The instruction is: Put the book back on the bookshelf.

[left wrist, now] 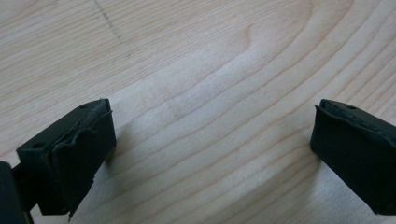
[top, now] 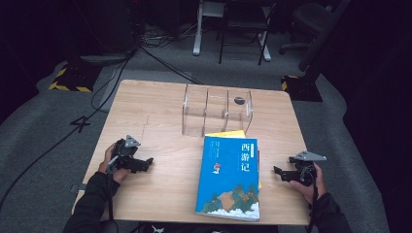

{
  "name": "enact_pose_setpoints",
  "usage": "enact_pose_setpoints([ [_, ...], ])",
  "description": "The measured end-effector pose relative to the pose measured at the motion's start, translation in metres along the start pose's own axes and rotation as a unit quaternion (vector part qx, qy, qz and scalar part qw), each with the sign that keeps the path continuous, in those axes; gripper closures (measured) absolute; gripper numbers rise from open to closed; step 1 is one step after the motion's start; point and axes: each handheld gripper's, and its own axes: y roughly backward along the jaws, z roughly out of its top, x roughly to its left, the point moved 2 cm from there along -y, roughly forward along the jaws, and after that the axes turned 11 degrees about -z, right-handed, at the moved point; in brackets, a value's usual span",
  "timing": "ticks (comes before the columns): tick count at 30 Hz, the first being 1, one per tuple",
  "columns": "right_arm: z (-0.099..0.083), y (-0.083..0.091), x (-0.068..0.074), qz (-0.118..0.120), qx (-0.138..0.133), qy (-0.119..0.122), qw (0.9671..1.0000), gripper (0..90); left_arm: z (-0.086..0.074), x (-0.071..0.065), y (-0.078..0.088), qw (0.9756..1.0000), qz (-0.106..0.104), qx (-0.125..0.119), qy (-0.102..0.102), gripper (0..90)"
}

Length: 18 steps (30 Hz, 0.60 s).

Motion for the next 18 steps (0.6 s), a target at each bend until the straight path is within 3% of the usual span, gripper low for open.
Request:
enact_pose_setpoints([
  [6,0.0,0.0,0.0,0.0,0.0,0.001,1.0,15.0,0.006,-0.022,-0.009,0.9987,-0.033,0.011,-0.039,0.4],
  [11,0.0,0.0,0.0,0.001,0.001,0.001,1.0,15.0,0.005,-0.039,-0.012,0.9982,-0.039,0.015,-0.043,0.3],
  [16,0.001,0.005,-0.001,0.009,0.022,0.013,0.9996,17.8,0.001,-0.05,-0.01,0.9972,-0.048,0.022,-0.053,0.2],
  [18,0.003,0.009,0.0,0.023,0.017,0.01,0.9995,18.6,0.0,-0.054,-0.009,0.9964,-0.054,0.033,-0.056,0.1],
])
